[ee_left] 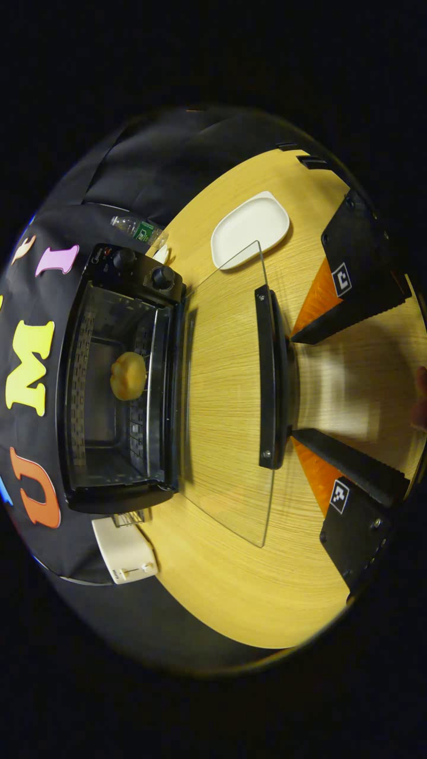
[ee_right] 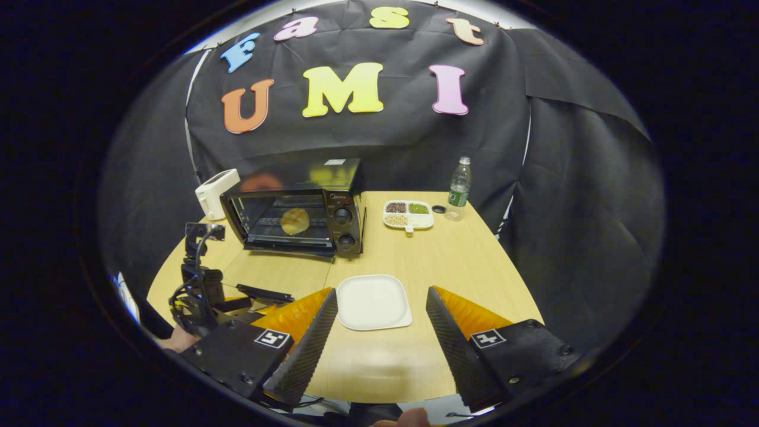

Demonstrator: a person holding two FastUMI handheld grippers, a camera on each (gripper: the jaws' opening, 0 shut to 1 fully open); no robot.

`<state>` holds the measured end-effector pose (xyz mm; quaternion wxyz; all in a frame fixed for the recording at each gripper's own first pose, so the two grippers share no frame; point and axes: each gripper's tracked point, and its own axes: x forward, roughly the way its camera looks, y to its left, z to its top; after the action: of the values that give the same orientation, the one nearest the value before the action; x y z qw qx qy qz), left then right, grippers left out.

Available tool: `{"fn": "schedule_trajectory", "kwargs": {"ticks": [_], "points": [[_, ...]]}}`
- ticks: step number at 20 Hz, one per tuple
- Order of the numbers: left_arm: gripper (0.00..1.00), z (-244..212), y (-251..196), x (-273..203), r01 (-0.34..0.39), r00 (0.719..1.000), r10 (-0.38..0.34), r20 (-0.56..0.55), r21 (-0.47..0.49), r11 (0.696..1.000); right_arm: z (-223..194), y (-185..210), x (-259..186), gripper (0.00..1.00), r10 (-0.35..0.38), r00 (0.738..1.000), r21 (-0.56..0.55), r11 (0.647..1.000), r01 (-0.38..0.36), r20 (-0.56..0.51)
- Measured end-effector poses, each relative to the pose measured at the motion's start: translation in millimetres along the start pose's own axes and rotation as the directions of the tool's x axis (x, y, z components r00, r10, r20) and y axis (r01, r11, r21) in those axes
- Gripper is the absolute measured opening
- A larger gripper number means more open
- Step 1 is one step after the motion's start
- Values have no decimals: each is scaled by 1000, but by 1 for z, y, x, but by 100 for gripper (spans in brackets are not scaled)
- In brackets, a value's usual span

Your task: Open the electric oven with the left hand, put the food in, and close the electric oven.

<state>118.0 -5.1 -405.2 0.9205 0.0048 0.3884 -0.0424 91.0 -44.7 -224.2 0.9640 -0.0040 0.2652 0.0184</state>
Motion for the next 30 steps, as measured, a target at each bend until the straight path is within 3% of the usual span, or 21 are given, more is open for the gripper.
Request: {"fn": "schedule_trajectory", "kwargs": {"ticks": [2, 3, 5, 6, 7, 15, 19, 20, 21, 26, 30], "points": [[100, 4, -2, -2, -15, 1000, 14, 10, 9, 1000, 3, 1, -4, 95, 1, 1000, -4, 1000, -1, 7], [95, 7, -2, -4, -16, 1000, 15, 16, 15, 1000, 4, 2, -6, 95, 1, 1000, -1, 1000, -1, 12], [95, 15, -4, -15, -6, 999, 5, 34, 22, 1000, 8, 2, -13, 95, -3, 1000, 4, 1000, 3, 29], [100, 22, -5, -20, 1, 999, -2, 49, 18, 1000, 7, 3, -15, 95, -1, 999, 5, 1000, 1, 35], [95, 32, -6, -25, 4, 998, -6, 69, 16, 1000, 7, 3, -17, 95, -3, 999, 4, 1000, 3, 39], [96, 155, -7, -58, -10, 951, -7, 309, 55, 998, 30, 3, -36, 95, -7, 993, -18, 1000, 9, 115], [96, 213, -10, -85, -12, 910, -7, 415, 45, 999, 62, 10, -36, 95, 20, 981, -52, 999, -10, 192], [87, 226, -11, -96, -13, 896, -5, 443, 36, 999, 72, 12, -33, 96, 31, 978, -49, 999, -22, 208], [96, 239, -14, -109, -17, 882, 2, 471, 28, 999, 85, 12, -30, 96, 35, 972, -43, 999, -26, 232], [95, 294, -24, -179, -50, 792, 43, 609, -6, 999, 144, 24, -17, 96, 92, 932, -88, 994, -65, 352], [94, 306, -22, -239, -76, 727, 90, 681, -51, 996, 159, 37, -26, 96, 155, 907, -110, 987, -121, 391]]}}
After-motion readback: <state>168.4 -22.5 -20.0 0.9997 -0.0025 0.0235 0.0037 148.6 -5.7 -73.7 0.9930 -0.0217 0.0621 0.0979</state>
